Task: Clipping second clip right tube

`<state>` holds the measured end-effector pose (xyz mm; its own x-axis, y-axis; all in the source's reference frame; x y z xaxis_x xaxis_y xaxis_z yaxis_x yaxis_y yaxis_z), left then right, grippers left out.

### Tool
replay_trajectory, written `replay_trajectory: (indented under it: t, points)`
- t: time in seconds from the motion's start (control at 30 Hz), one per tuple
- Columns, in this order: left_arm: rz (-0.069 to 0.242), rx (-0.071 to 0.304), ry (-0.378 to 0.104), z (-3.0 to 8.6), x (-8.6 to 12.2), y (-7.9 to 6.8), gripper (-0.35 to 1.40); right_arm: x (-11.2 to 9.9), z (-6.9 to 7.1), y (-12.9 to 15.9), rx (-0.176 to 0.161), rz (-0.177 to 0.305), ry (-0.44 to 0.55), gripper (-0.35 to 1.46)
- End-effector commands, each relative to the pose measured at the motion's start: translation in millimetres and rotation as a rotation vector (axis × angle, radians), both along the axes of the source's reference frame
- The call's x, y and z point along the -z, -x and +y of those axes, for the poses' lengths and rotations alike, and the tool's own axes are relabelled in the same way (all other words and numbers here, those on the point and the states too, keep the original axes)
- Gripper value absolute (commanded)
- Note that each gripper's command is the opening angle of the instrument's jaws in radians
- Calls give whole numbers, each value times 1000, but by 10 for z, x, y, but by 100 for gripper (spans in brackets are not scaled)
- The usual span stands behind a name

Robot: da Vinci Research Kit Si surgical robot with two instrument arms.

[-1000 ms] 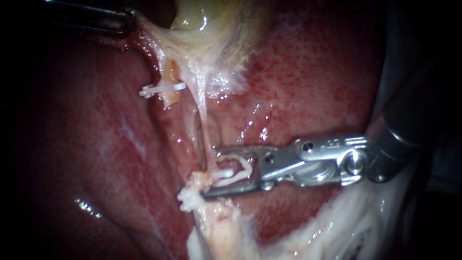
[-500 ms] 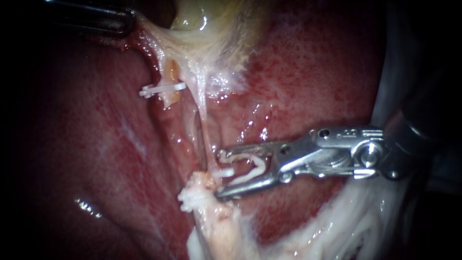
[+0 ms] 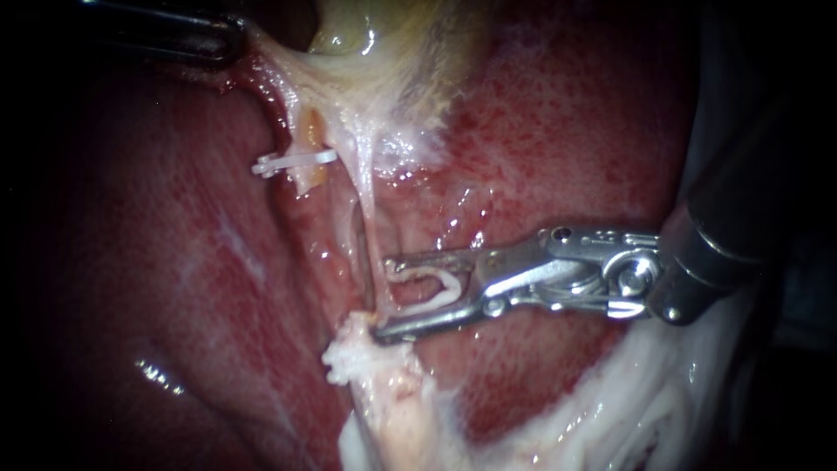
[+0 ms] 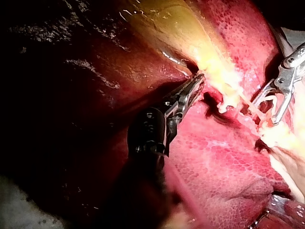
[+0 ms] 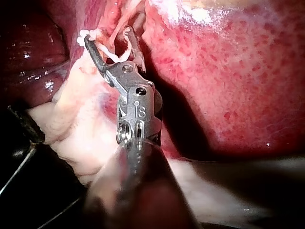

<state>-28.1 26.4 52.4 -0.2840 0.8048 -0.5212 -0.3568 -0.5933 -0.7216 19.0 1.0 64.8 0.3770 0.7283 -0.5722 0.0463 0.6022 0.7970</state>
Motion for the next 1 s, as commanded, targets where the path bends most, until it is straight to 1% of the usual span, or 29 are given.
replay_trajectory:
  t: [0.03, 0.1, 0.13, 0.37, 0.5, 0.63, 0.73, 0.83, 0.93, 1.0]
  points:
    - [0, 0, 0, 0, 0, 0, -35, 0, 0, -1, 2, 2, -6, 50]
    - [0, 0, 0, 0, 0, 0, -35, 0, 0, -7, 10, 17, -25, 50]
    - [0, 1, 0, 0, 0, 0, -35, -1, 0, -9, 7, 23, -38, 50]
    - [0, 0, 0, 0, 0, 0, -35, -2, -2, -26, 22, 90, -104, 50]
    - [0, 1, 0, 0, 0, 0, -35, 1, -2, -35, 17, 135, -124, 50]
    - [0, 0, 0, 0, 0, 0, -35, 12, -3, -35, 18, 169, -148, 50]
    - [0, 0, 0, 0, 0, -1, -35, 23, -4, -34, 4, 193, -168, 50]
    - [0, 0, 0, 0, 0, -1, -35, 33, -5, -33, 1, 218, -201, 50]
    - [0, 0, 0, 0, 0, -1, -35, 40, -9, -32, 15, 235, -218, 50]
    - [0, 0, 0, 0, 0, -1, -35, 44, -11, -32, 33, 244, -232, 49]
